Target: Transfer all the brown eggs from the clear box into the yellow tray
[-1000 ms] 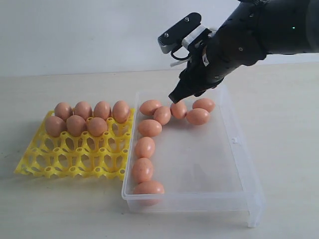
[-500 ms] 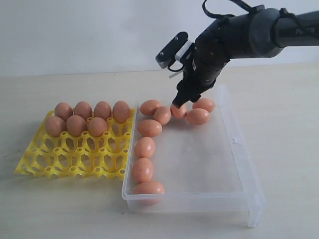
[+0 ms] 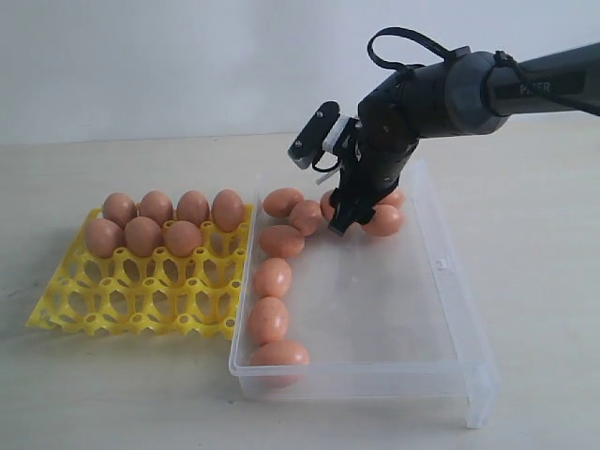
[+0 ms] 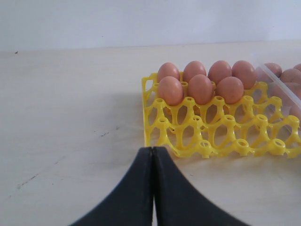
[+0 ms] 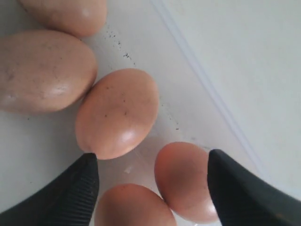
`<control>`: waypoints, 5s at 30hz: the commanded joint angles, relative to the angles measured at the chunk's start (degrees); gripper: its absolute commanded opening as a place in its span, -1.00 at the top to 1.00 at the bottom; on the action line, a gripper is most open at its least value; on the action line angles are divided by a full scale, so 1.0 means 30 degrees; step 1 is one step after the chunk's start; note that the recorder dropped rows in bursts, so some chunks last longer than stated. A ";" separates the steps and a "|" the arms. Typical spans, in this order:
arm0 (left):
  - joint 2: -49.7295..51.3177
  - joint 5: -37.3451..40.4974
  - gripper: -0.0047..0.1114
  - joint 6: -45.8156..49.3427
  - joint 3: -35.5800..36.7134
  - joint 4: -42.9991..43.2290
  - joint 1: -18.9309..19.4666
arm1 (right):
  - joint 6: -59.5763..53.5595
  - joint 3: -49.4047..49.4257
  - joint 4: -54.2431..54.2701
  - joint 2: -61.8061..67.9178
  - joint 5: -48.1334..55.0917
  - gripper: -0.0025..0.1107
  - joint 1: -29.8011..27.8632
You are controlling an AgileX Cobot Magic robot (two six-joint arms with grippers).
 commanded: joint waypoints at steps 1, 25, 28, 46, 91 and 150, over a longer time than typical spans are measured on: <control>-0.0107 -0.0185 0.92 0.0041 -0.0077 -0.0019 0.0022 | 0.0018 -0.0220 0.0039 -0.0018 -0.0113 -0.22 0.0009; -0.0107 -0.0185 0.92 0.0041 -0.0077 -0.0019 0.0022 | 0.1333 -0.0220 0.1852 -0.0053 0.3792 -0.13 0.0460; -0.0107 -0.0185 0.92 0.0041 -0.0077 -0.0019 0.0022 | 0.2018 -0.0220 0.3880 -0.0053 0.3043 -0.13 0.0122; -0.0107 -0.0185 0.92 0.0041 -0.0077 -0.0019 0.0022 | 0.4427 -0.0220 0.3912 -0.0053 0.2192 -0.13 -0.0021; -0.0107 -0.0185 0.92 0.0041 -0.0077 -0.0019 0.0022 | 0.2836 -0.0185 0.6771 0.1201 0.1170 -0.13 0.0900; -0.0107 -0.0185 0.92 0.0041 -0.0077 -0.0019 0.0022 | 0.2961 0.3766 0.7687 -0.1089 -0.3609 0.02 0.1126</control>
